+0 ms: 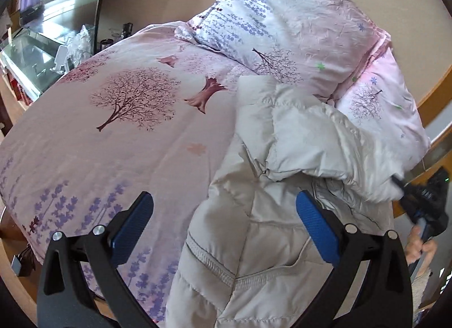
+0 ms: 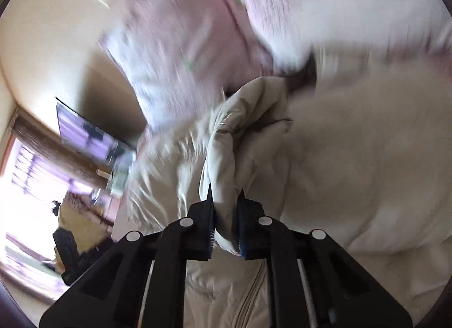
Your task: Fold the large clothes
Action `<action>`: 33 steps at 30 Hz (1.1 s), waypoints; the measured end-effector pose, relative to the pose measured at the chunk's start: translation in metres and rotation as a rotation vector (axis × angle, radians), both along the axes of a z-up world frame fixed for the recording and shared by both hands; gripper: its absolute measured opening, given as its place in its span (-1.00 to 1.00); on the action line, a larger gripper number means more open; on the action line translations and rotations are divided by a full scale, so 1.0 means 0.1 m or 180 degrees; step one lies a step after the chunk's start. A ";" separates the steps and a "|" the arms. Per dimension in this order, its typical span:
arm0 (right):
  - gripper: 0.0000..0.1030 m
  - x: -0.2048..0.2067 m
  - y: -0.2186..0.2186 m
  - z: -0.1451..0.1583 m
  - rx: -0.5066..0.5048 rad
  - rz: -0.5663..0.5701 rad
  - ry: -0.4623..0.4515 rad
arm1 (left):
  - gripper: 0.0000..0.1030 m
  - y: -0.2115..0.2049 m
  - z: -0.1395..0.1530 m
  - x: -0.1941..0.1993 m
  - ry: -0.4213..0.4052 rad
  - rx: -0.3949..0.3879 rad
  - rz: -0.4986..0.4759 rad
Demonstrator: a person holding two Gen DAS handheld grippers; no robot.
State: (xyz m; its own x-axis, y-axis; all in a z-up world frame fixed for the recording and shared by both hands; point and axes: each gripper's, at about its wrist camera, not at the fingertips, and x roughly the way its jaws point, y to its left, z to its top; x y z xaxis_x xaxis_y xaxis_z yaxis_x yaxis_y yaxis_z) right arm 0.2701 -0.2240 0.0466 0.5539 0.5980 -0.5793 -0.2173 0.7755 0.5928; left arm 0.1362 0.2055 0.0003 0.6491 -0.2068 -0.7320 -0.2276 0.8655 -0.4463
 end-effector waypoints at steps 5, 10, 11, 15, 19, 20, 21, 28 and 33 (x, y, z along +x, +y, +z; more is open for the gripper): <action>-0.75 0.00 -0.25 -0.24 -0.0276 -0.0246 0.0300 | 0.96 -0.05 -0.02 -0.06 -0.0293 0.0121 -0.0119; -0.75 0.07 -0.33 -0.63 -0.0267 -0.0332 0.0648 | 0.96 -0.07 -0.07 -0.02 -0.0169 0.0159 -0.0268; -0.73 0.07 -0.33 -0.66 -0.0276 -0.0338 0.0670 | 0.96 -0.07 -0.09 -0.02 -0.0129 0.0155 -0.0282; -0.41 0.08 -0.32 -0.64 -0.0412 -0.0360 0.0686 | 0.96 -0.05 -0.15 -0.03 -0.0020 0.0195 -0.0261; -0.23 -0.10 -0.48 -0.40 -0.0592 -0.0603 0.0424 | 0.96 -0.02 -0.20 -0.08 0.0142 0.0217 -0.0196; -0.24 -0.15 -0.49 -0.32 -0.0644 -0.0654 0.0293 | 0.96 -0.02 -0.22 -0.10 0.0166 0.0224 -0.0214; -0.27 -0.18 -0.49 -0.26 -0.0708 -0.0674 0.0157 | 0.96 -0.02 -0.23 -0.11 0.0160 0.0234 -0.0225; -0.54 -0.21 -0.17 -0.24 -0.0848 -0.0068 0.0049 | 0.96 -0.03 -0.16 -0.25 -0.0236 0.0244 -0.0273; -0.71 0.11 -0.11 -0.66 -0.1065 -0.0023 0.0599 | 0.96 -0.07 -0.23 -0.20 -0.0054 0.0099 -0.0454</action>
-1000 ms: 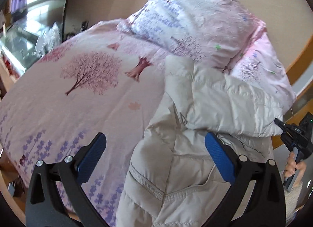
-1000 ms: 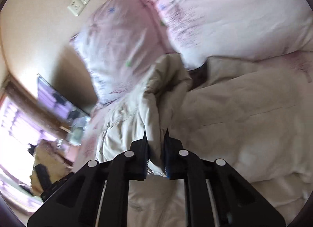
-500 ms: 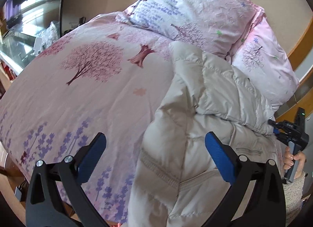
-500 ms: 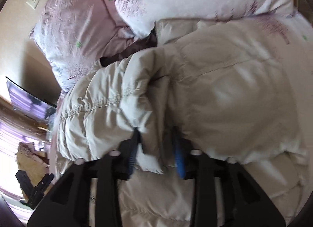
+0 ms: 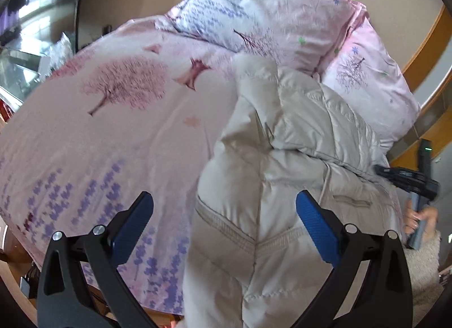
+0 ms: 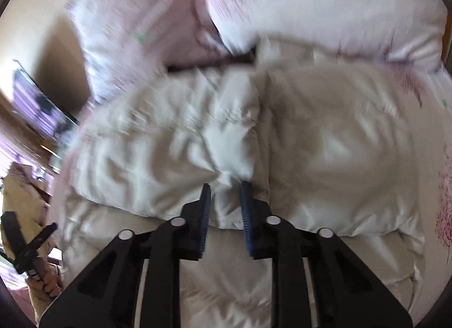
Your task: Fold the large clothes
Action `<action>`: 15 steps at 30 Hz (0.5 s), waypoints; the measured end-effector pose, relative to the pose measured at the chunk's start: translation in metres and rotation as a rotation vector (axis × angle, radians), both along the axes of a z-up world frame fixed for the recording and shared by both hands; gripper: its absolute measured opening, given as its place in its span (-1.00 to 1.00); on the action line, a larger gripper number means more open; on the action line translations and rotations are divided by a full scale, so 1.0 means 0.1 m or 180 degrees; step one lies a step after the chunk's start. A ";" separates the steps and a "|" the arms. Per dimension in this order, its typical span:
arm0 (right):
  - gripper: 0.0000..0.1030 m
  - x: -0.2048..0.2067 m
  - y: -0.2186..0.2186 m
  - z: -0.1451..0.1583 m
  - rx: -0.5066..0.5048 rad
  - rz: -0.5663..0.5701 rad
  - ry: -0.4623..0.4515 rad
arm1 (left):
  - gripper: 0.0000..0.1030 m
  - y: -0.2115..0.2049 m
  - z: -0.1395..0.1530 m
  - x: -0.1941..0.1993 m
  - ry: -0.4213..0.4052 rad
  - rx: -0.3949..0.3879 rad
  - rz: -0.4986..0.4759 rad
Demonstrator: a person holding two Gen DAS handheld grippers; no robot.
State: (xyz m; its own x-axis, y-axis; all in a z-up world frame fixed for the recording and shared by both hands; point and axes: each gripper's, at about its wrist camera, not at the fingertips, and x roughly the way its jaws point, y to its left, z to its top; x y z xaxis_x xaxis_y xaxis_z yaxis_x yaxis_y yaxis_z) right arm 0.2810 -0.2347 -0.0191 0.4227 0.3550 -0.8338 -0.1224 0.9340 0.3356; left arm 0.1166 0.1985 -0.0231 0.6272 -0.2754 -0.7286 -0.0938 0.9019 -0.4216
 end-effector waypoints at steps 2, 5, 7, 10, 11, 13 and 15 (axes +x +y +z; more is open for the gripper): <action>-0.73 0.12 -0.04 -0.14 0.0080 -0.0055 0.0137 | 0.96 -0.01 -0.02 -0.01 -0.0020 0.0017 0.0009; -0.73 0.19 -0.09 -0.18 0.0200 -0.0082 0.0238 | 0.96 -0.04 0.01 -0.06 -0.0170 0.0123 -0.0009; -0.73 0.19 -0.11 -0.17 0.0191 -0.0037 0.0236 | 0.96 -0.06 0.05 -0.10 -0.0255 0.0193 -0.0053; -0.60 0.06 -0.20 -0.02 0.0244 -0.0021 0.0174 | 0.96 -0.06 0.04 -0.09 -0.0083 0.0181 -0.0062; -0.30 -0.03 -0.27 0.07 0.0308 -0.0031 0.0100 | 0.96 -0.04 0.01 -0.10 -0.0027 0.0145 -0.0047; 0.58 -0.25 -0.43 0.24 0.0339 -0.0136 -0.0093 | 0.96 0.00 -0.03 -0.14 0.0063 0.0089 0.0013; 0.79 -0.46 -0.62 0.41 0.0348 -0.0215 -0.0349 | 0.96 0.04 -0.05 -0.22 0.0049 0.0028 0.0013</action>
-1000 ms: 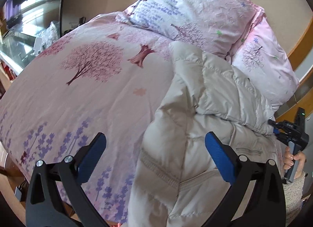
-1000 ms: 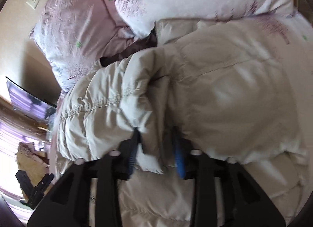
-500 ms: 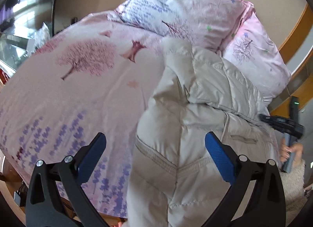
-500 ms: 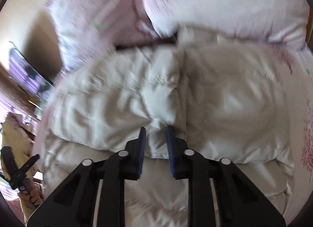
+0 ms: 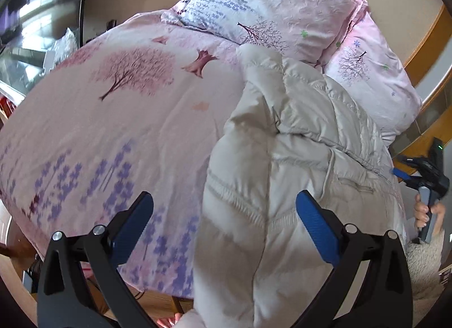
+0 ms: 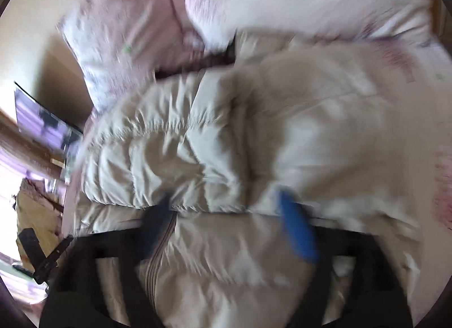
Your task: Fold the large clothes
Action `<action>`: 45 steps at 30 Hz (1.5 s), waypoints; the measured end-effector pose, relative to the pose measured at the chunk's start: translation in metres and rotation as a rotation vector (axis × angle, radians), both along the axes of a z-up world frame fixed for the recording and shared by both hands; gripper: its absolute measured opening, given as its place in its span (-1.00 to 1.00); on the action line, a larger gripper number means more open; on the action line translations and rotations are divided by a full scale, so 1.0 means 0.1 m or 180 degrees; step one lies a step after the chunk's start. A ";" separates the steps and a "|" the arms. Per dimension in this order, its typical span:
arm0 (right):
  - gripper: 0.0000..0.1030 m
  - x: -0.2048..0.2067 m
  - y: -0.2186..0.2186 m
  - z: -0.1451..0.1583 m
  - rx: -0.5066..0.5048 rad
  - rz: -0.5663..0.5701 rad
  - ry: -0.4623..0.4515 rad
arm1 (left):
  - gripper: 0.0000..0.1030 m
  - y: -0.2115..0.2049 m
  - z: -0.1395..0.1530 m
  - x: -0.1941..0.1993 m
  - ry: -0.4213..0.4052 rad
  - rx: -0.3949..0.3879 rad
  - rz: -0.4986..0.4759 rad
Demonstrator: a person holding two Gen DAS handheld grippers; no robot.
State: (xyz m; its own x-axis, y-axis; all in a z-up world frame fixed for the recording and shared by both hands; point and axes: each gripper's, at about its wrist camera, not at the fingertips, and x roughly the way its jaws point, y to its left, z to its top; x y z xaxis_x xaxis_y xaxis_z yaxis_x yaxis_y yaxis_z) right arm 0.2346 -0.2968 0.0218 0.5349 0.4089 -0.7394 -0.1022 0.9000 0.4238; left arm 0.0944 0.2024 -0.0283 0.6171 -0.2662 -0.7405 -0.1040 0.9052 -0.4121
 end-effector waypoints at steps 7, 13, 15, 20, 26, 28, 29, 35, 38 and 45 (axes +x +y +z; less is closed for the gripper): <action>0.87 -0.76 -1.09 -0.04 0.0176 -0.0522 -0.0132 | 0.96 0.04 -0.04 -0.32 -0.0168 -0.0188 -0.0239; 0.83 -1.33 -1.70 -0.62 0.0840 -0.0697 0.0361 | 0.94 0.06 -0.11 -0.49 -0.0210 -0.0532 -0.0394; 0.77 -1.46 -1.82 -0.80 0.0997 -0.0725 0.0507 | 0.92 0.08 -0.15 -0.53 -0.0188 -0.0667 -0.0425; 0.49 -1.73 -1.84 -1.10 0.1439 -0.0619 0.0635 | 0.63 0.03 -0.26 -0.62 -0.0078 -0.0862 -0.0484; 0.36 -1.79 -1.68 -1.15 0.1606 -0.0288 0.0632 | 0.45 -0.06 -0.31 -0.69 0.0029 -0.1094 -0.0551; 0.36 -1.81 -1.65 -1.16 0.1618 -0.0220 0.0623 | 0.39 -0.10 -0.33 -0.72 0.0067 -0.1168 -0.0585; 0.36 -1.81 -1.64 -1.17 0.1638 -0.0193 0.0620 | 0.37 -0.12 -0.35 -0.73 0.0081 -0.1228 -0.0600; 0.29 -1.84 -1.60 -1.21 0.1739 -0.0092 0.0596 | 0.23 -0.15 -0.36 -0.78 0.0099 -0.1294 -0.0543; 0.27 -1.86 -1.59 -1.22 0.1776 -0.0071 0.0593 | 0.11 -0.13 -0.37 -0.78 0.0113 -0.1317 -0.0502; -0.10 -1.88 -1.49 -1.23 0.1684 0.0016 0.0626 | -0.13 -0.15 -0.44 -0.79 0.0158 -0.1280 -0.0430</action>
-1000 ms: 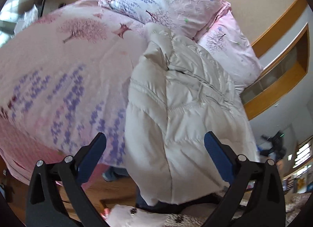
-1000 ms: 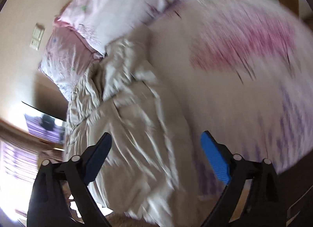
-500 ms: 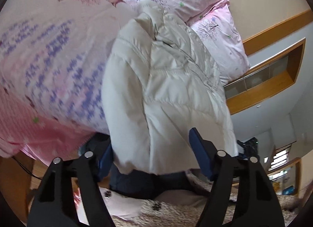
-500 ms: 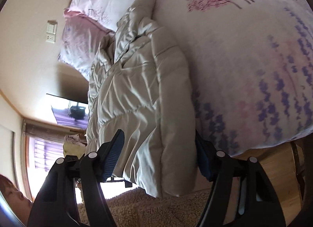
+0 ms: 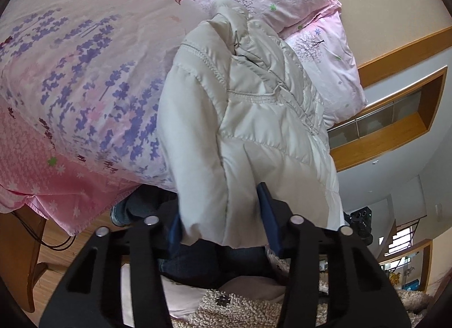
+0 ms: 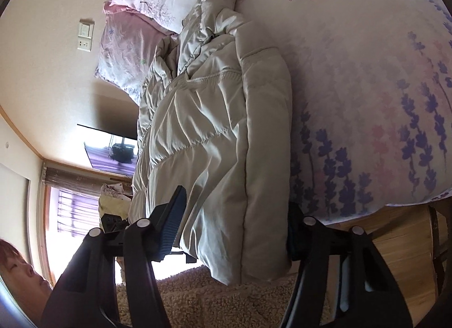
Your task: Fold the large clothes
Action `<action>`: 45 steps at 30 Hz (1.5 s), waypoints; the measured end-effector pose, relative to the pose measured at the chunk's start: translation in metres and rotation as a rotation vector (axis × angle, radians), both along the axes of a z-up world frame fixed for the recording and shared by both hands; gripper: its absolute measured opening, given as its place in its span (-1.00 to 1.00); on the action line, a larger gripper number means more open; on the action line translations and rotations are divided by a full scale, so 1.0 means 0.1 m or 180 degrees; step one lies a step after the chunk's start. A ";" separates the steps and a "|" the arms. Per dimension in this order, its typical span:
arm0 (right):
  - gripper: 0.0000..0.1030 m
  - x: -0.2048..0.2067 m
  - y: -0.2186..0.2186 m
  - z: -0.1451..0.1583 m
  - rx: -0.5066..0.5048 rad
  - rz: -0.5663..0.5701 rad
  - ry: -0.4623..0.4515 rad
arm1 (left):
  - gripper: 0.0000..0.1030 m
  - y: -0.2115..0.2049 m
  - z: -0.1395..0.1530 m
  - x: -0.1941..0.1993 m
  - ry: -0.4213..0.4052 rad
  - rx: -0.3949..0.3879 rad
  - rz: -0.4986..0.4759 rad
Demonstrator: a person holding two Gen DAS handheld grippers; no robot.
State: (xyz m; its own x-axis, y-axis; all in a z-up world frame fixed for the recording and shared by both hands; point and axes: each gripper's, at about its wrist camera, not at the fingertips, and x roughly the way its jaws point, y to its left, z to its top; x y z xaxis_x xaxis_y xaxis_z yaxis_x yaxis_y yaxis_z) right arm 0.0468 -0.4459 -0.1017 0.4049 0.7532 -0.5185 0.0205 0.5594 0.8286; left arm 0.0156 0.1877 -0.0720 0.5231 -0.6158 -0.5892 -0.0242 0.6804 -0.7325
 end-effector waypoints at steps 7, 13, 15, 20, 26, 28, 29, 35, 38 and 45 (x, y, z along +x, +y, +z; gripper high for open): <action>-0.56 -0.03 0.09 0.18 -0.0107 -0.0016 -0.0212 | -0.61 -0.01 0.10 -0.01 -0.0117 0.0018 0.0024; -0.63 -0.01 0.20 0.58 -0.0321 -0.0091 -0.0612 | -0.72 0.05 0.40 0.06 -0.0425 0.0025 0.0089; -0.65 0.00 0.24 0.72 -0.0388 -0.0100 -0.0762 | -0.74 0.06 0.47 0.10 -0.0483 0.0027 0.0118; -0.66 0.08 0.29 1.09 -0.0440 -0.0199 -0.1154 | -0.78 0.13 0.72 0.24 -0.0702 -0.0004 0.0231; -0.67 0.29 0.33 1.47 -0.0496 -0.0438 -0.1525 | -0.79 0.16 1.13 0.47 -0.1057 0.0059 0.0346; -0.67 0.40 0.35 1.57 -0.0530 -0.0531 -0.1614 | -0.79 0.17 1.24 0.56 -0.1142 0.0116 0.0378; -0.67 0.44 0.36 1.61 -0.0560 -0.0578 -0.1655 | -0.79 0.17 1.29 0.63 -0.1179 0.0138 0.0392; -0.67 0.98 0.45 1.85 -0.0619 -0.0844 -0.1789 | -0.79 0.12 1.61 1.20 -0.1299 0.0341 0.0475; -0.67 1.32 0.52 1.91 -0.0684 -0.0988 -0.1783 | -0.79 0.06 1.71 1.57 -0.1297 0.0466 0.0531; -0.67 2.20 0.57 1.76 -0.0793 -0.1323 -0.1339 | -0.79 -0.06 1.72 2.56 -0.1037 0.0713 0.0617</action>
State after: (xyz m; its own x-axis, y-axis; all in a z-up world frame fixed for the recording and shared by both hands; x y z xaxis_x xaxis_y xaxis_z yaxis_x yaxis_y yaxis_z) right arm 0.2667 -0.3885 0.0742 0.8441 0.3670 -0.3910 -0.0215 0.7516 0.6592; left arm 0.2716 0.1820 0.0996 0.7970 -0.3637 -0.4821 0.0408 0.8289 -0.5580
